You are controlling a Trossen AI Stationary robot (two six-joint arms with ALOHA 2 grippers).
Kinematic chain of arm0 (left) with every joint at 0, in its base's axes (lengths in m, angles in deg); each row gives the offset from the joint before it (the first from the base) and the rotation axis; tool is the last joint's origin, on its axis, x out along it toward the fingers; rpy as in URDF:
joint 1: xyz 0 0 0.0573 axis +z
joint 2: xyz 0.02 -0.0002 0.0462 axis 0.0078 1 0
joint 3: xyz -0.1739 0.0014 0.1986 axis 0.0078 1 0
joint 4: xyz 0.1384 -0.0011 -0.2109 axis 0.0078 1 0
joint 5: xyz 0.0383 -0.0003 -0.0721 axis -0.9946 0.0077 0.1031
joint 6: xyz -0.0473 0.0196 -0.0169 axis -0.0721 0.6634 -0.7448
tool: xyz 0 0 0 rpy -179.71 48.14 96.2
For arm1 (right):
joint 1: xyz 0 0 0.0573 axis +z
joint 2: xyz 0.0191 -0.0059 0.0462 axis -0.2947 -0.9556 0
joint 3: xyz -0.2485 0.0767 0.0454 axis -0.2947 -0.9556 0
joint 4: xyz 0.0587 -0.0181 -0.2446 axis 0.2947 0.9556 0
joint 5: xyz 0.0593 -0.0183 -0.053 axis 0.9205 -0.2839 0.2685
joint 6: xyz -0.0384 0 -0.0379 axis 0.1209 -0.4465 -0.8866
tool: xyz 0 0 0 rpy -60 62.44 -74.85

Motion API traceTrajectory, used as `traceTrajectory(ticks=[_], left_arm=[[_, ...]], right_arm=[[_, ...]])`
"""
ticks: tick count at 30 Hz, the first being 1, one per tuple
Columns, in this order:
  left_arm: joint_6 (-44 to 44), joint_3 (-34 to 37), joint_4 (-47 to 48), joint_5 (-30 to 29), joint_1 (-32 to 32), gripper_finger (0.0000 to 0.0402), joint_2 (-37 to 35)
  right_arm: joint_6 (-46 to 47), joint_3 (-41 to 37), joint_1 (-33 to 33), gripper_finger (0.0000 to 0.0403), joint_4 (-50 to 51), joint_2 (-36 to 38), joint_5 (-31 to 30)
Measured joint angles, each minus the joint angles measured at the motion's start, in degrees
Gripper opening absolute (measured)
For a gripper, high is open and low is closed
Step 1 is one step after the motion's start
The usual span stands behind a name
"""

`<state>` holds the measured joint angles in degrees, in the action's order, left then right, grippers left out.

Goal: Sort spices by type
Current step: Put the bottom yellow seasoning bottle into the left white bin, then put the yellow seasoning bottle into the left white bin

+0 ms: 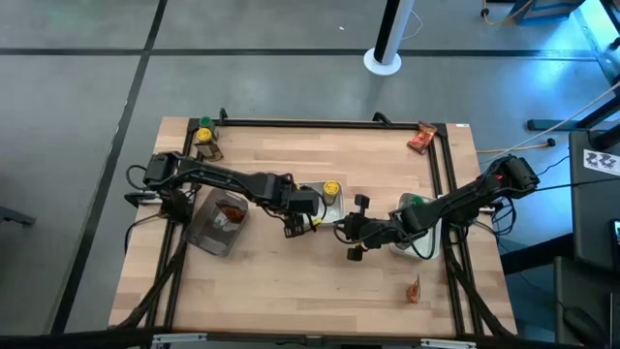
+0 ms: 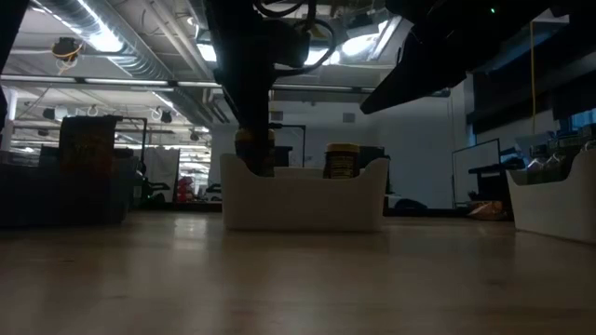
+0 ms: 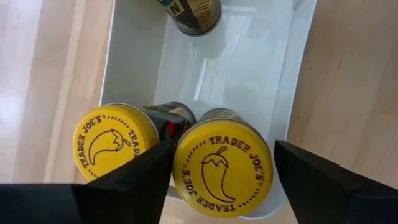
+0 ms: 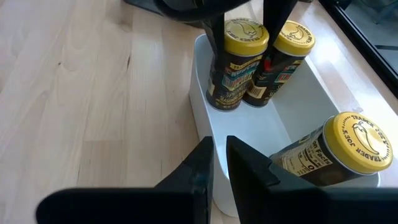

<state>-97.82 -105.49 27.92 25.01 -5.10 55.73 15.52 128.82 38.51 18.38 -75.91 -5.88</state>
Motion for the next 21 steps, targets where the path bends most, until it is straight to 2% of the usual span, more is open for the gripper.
traceTrajectory(ticks=[7, 14, 21], left_arm=[[0.1, -0.1, 0.3, 1.5, 0.4, 0.0294, 0.0], [0.3, -4.8, 4.8, 1.1, 0.3, 0.0297, -1.0], [-1.6, -7.5, 8.7, -1.7, -0.5, 0.0297, -6.6]], right_arm=[[0.0, 0.0, 0.0, 0.0046, 0.0, 0.0, 0.0], [0.0, 0.0, 0.0, 0.0046, 0.0, 0.0, 0.0], [0.0, 0.0, 0.0, 0.0046, 0.0, 0.0, 0.0]])
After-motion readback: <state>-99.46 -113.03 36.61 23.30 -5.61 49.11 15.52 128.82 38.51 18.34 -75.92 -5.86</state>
